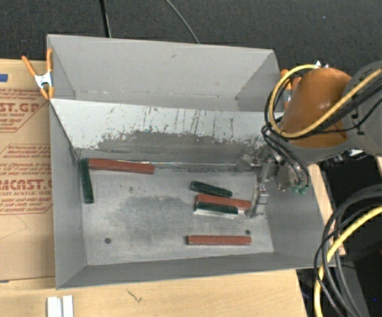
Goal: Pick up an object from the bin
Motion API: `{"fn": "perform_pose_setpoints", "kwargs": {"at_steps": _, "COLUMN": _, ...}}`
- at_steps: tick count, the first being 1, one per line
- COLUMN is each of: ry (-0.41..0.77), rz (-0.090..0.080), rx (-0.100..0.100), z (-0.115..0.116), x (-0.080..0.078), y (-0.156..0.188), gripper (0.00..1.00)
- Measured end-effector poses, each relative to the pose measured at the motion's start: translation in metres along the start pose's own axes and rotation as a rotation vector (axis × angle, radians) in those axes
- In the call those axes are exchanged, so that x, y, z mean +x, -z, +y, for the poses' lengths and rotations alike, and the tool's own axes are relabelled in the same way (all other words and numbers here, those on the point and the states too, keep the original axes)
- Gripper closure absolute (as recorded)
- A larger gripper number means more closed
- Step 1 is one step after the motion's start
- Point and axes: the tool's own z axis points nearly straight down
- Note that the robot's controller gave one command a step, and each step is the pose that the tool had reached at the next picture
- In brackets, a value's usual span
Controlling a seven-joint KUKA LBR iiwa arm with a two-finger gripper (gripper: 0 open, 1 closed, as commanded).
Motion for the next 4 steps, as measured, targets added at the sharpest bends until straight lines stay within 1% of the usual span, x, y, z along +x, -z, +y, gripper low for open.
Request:
{"fn": "perform_pose_setpoints", "kwargs": {"at_steps": 1, "ry": -0.1, "rz": 0.0, "rx": 0.001, "z": -0.011, "x": 0.0, "y": -0.078, "gripper": 1.0}}
{"fn": "perform_pose_setpoints", "kwargs": {"at_steps": 2, "ry": -0.1, "rz": 0.0, "rx": 0.001, "z": -0.011, "x": 0.0, "y": -0.078, "gripper": 1.0}}
{"fn": "perform_pose_setpoints", "kwargs": {"at_steps": 3, "ry": -0.124, "rz": 0.007, "rx": -0.001, "z": -0.019, "x": 0.009, "y": -0.03, "gripper": 1.0}}
{"fn": "perform_pose_setpoints", "kwargs": {"at_steps": 4, "ry": -0.073, "rz": -0.002, "rx": 0.002, "z": -0.011, "x": 0.021, "y": 0.064, "gripper": 1.0}}
